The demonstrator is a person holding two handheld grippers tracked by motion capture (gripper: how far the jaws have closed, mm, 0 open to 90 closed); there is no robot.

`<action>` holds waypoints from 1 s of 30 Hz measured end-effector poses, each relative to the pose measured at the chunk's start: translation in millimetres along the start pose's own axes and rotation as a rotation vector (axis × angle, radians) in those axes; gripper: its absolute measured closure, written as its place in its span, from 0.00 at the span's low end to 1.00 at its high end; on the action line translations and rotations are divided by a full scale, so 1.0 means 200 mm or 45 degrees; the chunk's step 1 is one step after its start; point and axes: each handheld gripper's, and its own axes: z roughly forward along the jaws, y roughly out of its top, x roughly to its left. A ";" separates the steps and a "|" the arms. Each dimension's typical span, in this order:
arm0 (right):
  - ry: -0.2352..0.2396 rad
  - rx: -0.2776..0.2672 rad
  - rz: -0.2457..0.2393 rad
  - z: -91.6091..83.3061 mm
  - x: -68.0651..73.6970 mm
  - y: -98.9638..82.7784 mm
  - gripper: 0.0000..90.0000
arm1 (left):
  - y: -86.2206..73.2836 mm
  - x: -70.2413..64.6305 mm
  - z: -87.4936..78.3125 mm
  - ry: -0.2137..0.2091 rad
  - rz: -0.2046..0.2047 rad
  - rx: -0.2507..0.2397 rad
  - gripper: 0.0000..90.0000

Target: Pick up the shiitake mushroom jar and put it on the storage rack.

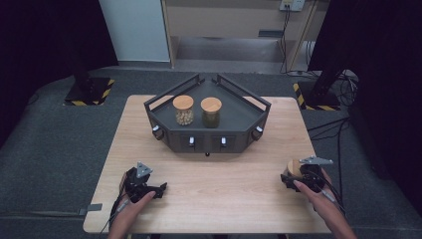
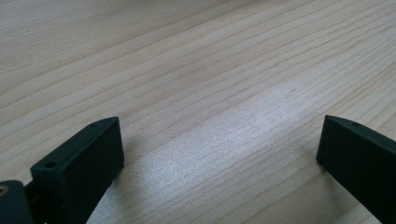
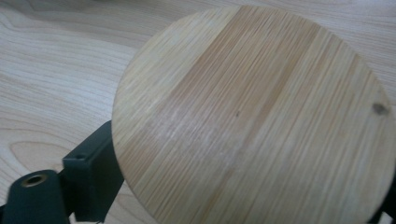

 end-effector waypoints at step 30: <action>-0.068 -0.087 0.000 -0.03 0.07 -0.05 0.28 | 0.00 0.00 0.00 0.000 0.000 0.000 0.00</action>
